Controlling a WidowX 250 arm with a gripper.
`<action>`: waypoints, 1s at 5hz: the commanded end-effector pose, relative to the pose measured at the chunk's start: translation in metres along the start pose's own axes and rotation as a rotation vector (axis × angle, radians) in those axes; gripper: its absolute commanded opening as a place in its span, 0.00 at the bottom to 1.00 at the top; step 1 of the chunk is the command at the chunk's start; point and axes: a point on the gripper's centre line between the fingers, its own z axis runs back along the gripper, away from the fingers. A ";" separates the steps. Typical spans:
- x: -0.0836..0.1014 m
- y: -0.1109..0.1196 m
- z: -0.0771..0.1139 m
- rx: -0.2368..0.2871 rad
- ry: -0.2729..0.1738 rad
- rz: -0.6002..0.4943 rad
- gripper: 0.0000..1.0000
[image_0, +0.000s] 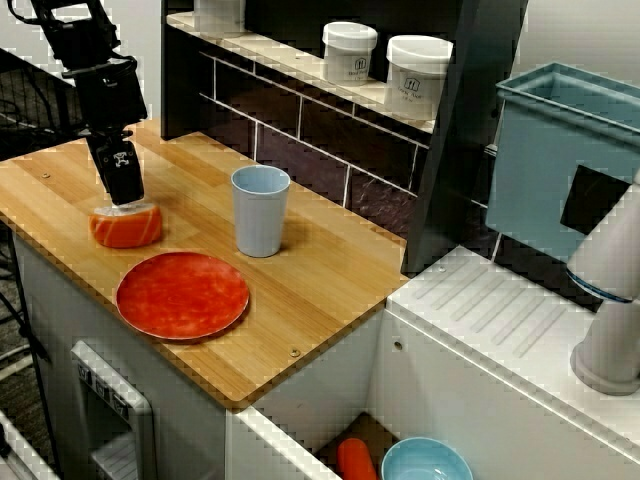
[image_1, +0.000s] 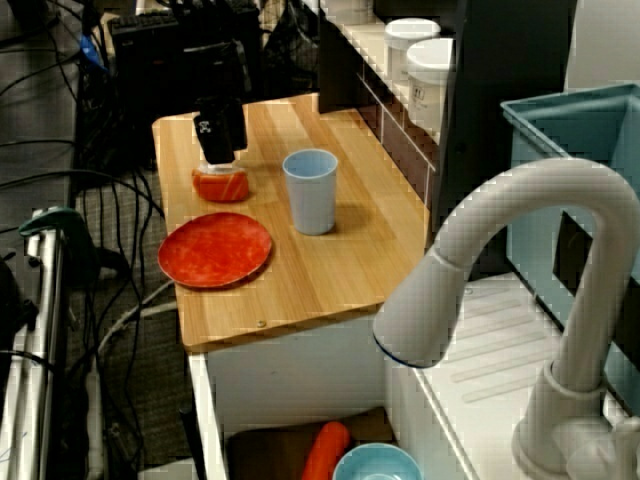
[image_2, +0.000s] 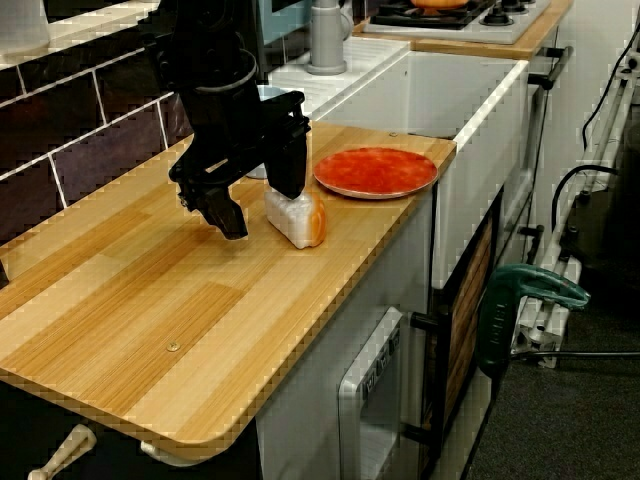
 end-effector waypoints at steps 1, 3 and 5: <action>0.006 0.007 0.003 0.052 -0.013 -0.009 1.00; 0.009 0.015 0.000 0.057 -0.013 0.010 1.00; 0.013 0.026 -0.003 0.060 -0.011 0.034 1.00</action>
